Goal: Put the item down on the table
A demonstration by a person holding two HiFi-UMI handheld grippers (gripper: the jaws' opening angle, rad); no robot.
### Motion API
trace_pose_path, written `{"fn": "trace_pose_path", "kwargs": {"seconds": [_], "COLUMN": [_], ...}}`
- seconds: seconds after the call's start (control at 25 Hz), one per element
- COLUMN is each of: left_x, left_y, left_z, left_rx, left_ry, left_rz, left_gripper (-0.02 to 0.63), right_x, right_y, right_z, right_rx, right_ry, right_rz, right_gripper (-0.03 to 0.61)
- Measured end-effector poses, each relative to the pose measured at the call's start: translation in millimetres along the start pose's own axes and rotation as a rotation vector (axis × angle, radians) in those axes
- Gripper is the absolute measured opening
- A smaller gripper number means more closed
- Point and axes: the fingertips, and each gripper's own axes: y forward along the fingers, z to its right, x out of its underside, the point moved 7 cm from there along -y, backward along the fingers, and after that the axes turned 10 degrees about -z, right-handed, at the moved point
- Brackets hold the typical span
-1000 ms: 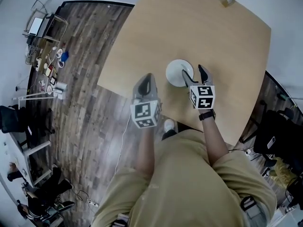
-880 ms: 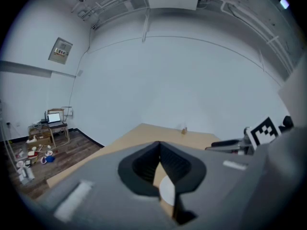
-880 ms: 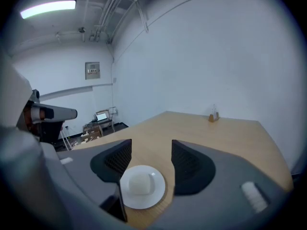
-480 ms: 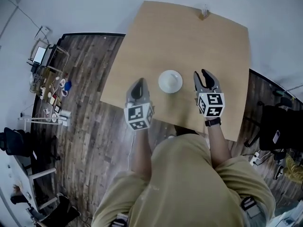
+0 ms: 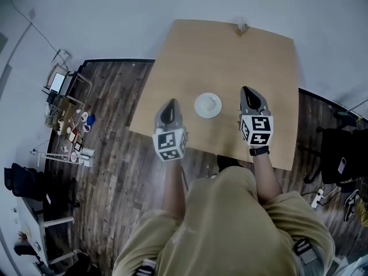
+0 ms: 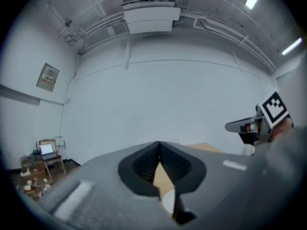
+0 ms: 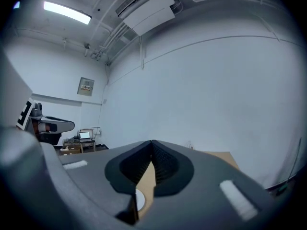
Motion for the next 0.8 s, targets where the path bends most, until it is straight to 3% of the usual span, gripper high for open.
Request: {"fn": "trace_pose_path", "kwargs": {"seconds": [0.16,0.48,0.8], "left_x": [-8.0,-14.1,-9.9], "left_y": [-13.3,-25.0,-10.5], "left_z": [8.7,12.1,9.4], "left_rx": [-0.014,0.013,0.018], "left_ry": [0.081,0.019,0.007], "left_rz": [0.041,0.070,0.060], "left_gripper": [0.002,0.002,0.002], "right_x": [-9.6,-21.1,-15.3], "right_y": [-15.5,-26.8,-6.3], "right_z": [-3.2,-17.0,-22.1], "right_rx": [0.008,-0.022,-0.045], "right_ry": [0.005,0.001,-0.007], "right_rz": [0.042,0.079,0.057], "right_gripper": [0.008,0.007,0.008]}}
